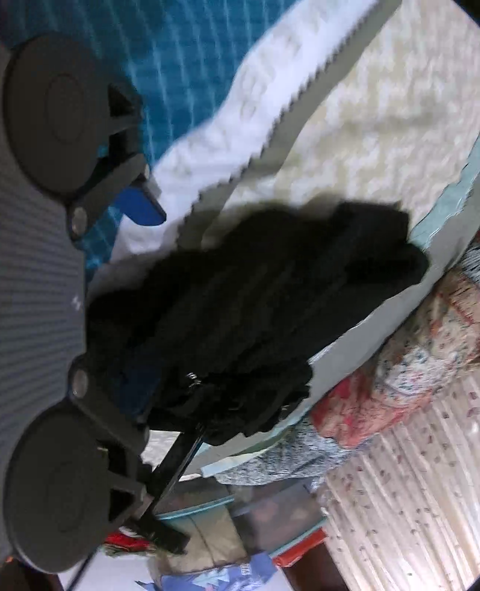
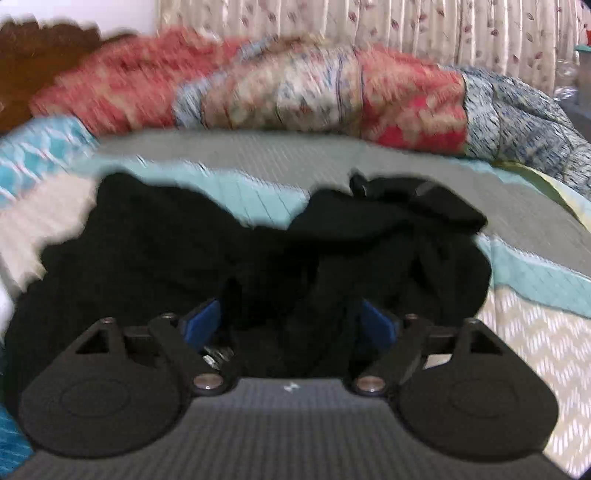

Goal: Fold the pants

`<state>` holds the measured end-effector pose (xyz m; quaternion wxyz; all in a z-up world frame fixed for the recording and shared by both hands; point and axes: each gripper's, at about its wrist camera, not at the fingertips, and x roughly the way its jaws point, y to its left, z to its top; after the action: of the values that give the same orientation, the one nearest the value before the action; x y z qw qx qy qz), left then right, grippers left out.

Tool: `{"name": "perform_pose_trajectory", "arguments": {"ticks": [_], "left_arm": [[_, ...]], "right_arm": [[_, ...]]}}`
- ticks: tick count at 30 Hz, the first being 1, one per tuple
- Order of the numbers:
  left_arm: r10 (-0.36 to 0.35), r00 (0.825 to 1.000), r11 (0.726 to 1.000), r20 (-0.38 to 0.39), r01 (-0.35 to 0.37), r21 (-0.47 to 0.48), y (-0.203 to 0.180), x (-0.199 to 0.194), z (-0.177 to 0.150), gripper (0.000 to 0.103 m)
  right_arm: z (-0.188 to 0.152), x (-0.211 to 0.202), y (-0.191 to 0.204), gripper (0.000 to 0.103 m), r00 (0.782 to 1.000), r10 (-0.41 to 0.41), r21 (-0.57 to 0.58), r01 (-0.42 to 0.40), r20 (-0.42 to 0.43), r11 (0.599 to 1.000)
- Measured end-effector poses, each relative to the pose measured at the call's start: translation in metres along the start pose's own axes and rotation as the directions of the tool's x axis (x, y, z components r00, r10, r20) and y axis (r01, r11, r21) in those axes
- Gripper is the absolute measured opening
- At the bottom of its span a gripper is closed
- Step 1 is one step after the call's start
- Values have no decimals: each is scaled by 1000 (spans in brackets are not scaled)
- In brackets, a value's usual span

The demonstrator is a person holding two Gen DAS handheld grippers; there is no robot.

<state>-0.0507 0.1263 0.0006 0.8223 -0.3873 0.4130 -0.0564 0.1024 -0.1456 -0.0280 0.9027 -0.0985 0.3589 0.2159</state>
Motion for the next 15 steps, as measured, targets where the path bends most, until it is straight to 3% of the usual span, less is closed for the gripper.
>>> {"name": "perform_pose_trajectory", "arguments": {"ticks": [1, 2, 4, 5, 9, 13, 15], "left_arm": [[13, 1000, 1000, -21, -13, -9, -4, 10, 1, 84], [13, 999, 1000, -40, -14, -14, -7, 20, 1, 75], [-2, 996, 1000, -86, 2, -2, -9, 33, 1, 10], [-7, 995, 1000, -101, 6, -18, -7, 35, 1, 10], [-25, 999, 1000, -33, 25, -19, -3, 9, 2, 9], [-156, 987, 987, 41, 158, -36, -4, -32, 11, 9], [-113, 985, 994, 133, 112, 18, -15, -64, 18, 8]], "right_arm": [[0, 7, 0, 58, 1000, -18, 1, 18, -15, 1000], [1, 16, -5, 13, 999, -28, 13, 29, -40, 1000], [3, 14, -24, 10, 1000, -10, 108, 12, -26, 994], [10, 1, -34, 10, 1000, -19, 149, 16, 20, 989], [26, -79, -82, 9, 975, -78, 310, 10, 207, 951], [36, -153, -122, 8, 937, -113, 419, -38, 330, 907], [34, -188, -130, 4, 915, -146, 469, -53, 377, 882]]}}
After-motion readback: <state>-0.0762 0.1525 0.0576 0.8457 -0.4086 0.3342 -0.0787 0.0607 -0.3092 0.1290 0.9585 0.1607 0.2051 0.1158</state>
